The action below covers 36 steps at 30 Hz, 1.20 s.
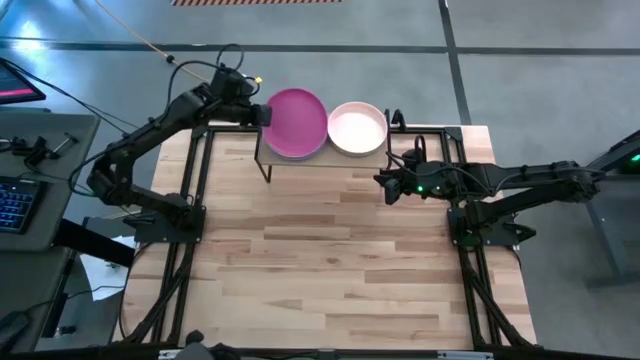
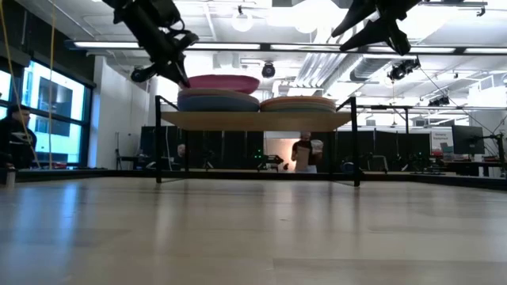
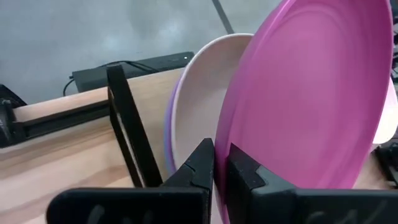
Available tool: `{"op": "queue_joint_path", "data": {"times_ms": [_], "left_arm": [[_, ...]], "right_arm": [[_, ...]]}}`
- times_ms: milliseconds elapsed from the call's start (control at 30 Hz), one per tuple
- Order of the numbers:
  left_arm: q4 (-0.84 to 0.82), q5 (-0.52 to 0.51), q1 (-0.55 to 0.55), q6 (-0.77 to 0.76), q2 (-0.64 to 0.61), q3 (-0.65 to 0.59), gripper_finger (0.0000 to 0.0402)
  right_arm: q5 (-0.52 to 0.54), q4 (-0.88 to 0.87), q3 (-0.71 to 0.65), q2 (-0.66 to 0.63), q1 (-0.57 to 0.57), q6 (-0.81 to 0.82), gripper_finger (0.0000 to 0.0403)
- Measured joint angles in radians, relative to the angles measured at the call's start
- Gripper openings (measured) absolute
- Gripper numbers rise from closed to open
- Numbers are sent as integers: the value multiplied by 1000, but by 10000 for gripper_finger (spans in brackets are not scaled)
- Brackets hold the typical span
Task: Place and stack plates onto a shelf
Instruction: Stack the pink plate into the light gray plate on the shelf
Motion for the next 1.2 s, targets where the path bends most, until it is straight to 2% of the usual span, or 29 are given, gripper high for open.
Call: {"op": "queue_joint_path", "data": {"times_ms": [600, 967, 1200], "left_arm": [[0, -13, 6, -8, 20, 0, 9], [-34, -22, 6, -37, 20, 0, 52], [-20, 8, 6, -70, 20, 0, 72]], "right_arm": [[-7, 0, 0, 0, 0, 2, 129], [-9, 0, 0, 0, 0, 0, 129], [-9, -19, 0, 0, 0, -1, 129]]}}
